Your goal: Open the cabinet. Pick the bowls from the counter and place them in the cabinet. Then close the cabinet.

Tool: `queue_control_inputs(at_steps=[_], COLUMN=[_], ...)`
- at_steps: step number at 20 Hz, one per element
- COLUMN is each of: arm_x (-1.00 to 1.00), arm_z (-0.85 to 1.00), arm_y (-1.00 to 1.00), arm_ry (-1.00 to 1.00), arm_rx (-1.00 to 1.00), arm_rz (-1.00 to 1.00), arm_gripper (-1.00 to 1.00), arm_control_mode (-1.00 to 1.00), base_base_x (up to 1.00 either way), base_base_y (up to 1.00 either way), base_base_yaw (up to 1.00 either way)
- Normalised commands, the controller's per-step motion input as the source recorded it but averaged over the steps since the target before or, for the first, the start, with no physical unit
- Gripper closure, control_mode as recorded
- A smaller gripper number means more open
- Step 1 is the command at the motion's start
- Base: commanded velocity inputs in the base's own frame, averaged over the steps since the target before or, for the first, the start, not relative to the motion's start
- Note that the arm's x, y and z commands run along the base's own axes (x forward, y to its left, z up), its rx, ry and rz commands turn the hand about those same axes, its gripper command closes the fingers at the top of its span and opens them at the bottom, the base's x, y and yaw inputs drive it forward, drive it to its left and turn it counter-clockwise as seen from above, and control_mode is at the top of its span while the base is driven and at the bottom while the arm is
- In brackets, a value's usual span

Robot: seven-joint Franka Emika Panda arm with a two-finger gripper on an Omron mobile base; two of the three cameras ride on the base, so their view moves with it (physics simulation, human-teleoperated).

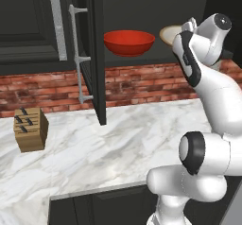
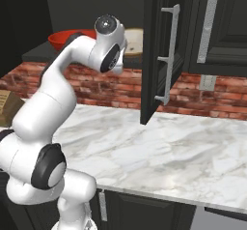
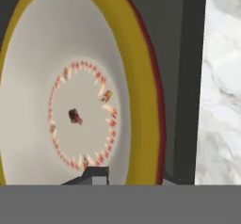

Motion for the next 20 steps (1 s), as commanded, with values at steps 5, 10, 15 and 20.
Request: queue_control_inputs(at_steps=[5, 10, 15, 20], arm_x=[0.49, 0.12, 0.0, -0.25], arm_z=[-0.15, -0.18, 0.0, 0.0], arm_y=[-0.04, -0.07, -0.03, 0.0], arm_ry=[0.0, 0.0, -0.01, -0.14], arm_rx=[0.0, 0.0, 0.0, 0.0], arm_rz=[0.0, 0.0, 0.0, 0.0], arm_gripper=[1.0, -1.0, -1.0, -1.0], arm_control_mode=[-1.0, -1.0, -1.0, -1.0], base_base_x=[0.0, 0.0, 0.0, 0.0], base_base_y=[0.0, 0.0, 0.0, 0.0], base_base_yaw=[0.0, 0.0, 0.0, 0.0])
